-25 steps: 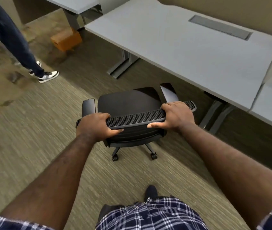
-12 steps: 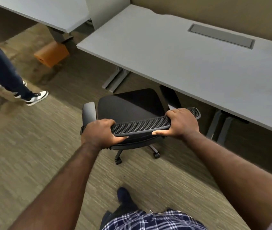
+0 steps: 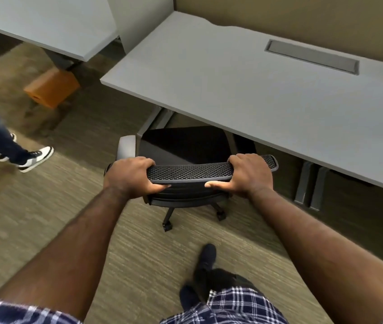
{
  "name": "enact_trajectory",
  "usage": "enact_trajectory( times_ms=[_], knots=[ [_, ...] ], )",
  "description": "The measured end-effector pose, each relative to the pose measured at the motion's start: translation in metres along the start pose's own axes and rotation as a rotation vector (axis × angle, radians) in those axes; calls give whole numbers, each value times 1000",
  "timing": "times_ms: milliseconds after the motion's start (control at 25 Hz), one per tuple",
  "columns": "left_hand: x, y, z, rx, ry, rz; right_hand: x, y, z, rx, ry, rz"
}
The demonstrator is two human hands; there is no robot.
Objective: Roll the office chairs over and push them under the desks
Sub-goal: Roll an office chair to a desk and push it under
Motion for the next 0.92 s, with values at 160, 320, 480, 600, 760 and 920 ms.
enact_trajectory(
  times_ms=[160,320,480,600,760,920],
  knots=[
    [32,1,32,-10,19,10,37,4,11,-5,17,-22],
    [67,2,65,-49,14,66,75,6,19,7,31,12],
    [100,0,95,-62,29,85,109,11,29,13,53,36],
    [122,-1,116,-59,48,109,129,13,37,10,70,45],
    [153,-5,143,-51,96,127,154,14,50,28,128,36],
    [178,-9,178,-55,152,171,174,12,76,13,202,41]
  ],
)
Point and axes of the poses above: each hand's wrist, its own x-axis towards the middle knuckle, its own y-axis out of the palm, z = x × y, the point moved 8 cm from there along x, towards the middle knuckle, and after that the axes turned 9 degrees about -x, right-handed, at the moved point
